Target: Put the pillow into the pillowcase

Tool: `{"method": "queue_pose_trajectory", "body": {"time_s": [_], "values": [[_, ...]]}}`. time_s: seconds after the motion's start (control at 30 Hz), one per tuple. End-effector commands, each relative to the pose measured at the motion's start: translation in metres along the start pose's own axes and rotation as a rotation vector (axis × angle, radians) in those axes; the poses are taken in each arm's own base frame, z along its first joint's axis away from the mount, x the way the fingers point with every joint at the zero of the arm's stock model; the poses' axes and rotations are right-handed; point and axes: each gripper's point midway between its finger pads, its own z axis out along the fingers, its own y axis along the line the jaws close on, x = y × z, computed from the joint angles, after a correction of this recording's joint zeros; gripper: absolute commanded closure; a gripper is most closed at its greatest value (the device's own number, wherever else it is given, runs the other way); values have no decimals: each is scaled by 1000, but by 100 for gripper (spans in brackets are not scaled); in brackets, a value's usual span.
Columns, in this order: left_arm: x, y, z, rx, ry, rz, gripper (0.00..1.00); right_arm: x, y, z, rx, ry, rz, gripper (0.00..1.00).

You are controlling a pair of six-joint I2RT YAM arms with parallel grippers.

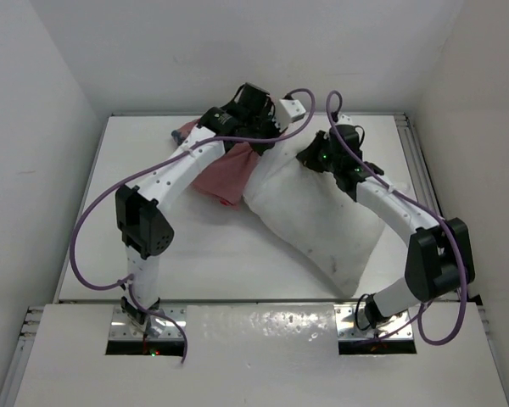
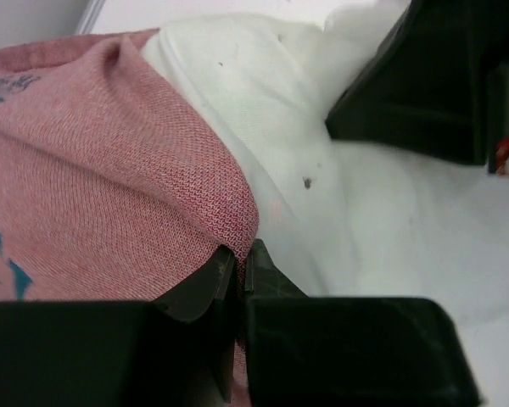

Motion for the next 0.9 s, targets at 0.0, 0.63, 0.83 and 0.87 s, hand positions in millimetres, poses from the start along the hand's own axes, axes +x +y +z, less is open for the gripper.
{"method": "queue_pose_trajectory", "body": {"time_s": [0.0, 0.63, 0.83, 0.87], "values": [[-29, -29, -27, 58, -81, 76, 100, -59, 57, -24, -212, -219, 46, 100], [85, 31, -64, -485, 302, 90, 47, 28, 21, -23, -156, -30, 69, 100], [92, 41, -65, -503, 287, 33, 100, 25, 26, -23, -166, -35, 54, 100], [86, 36, -63, -456, 257, 29, 100, 24, 26, -23, -163, -37, 49, 100]]}}
